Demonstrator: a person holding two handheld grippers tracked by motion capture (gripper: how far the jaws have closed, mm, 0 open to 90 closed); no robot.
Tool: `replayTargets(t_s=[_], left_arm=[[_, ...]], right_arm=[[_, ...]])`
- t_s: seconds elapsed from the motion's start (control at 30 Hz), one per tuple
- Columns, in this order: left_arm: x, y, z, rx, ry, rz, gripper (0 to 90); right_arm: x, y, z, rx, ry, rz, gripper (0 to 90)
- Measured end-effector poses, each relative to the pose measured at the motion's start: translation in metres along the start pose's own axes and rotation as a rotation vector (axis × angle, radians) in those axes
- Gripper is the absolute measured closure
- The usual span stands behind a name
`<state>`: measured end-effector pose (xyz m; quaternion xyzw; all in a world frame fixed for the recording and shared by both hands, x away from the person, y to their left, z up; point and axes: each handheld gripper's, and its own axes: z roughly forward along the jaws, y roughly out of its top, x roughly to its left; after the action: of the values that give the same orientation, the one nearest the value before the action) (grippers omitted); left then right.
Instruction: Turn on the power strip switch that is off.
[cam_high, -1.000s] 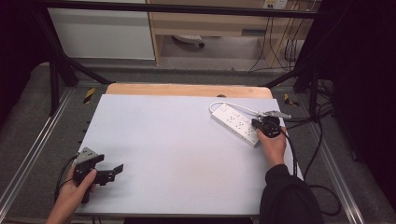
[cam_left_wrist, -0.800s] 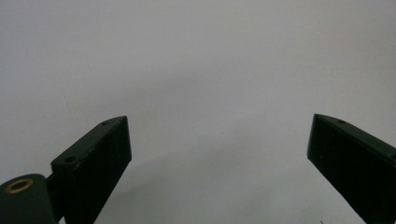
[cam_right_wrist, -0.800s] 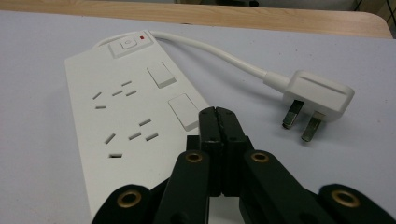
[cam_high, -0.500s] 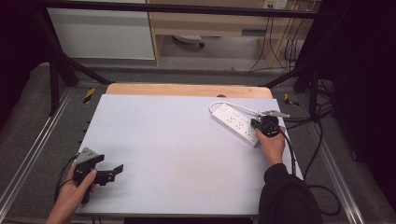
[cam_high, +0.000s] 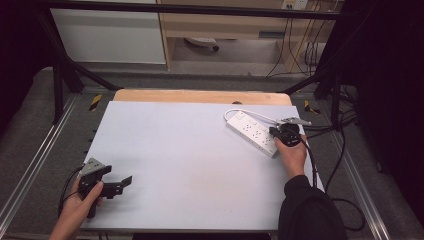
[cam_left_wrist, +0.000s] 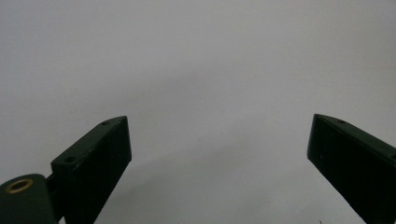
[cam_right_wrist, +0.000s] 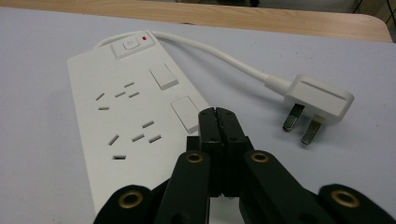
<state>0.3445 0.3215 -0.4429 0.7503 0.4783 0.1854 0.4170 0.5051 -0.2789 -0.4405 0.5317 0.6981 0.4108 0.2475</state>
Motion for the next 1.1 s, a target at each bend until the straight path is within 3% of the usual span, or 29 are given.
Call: replayTargets(t_s=[1.1], left_arm=[[-0.001,0.000,0.000,-0.003,-0.004,0.003,6.4]], right_arm=[[0.005,0.012,-0.023,-0.023,0.023,-0.037,90.0]])
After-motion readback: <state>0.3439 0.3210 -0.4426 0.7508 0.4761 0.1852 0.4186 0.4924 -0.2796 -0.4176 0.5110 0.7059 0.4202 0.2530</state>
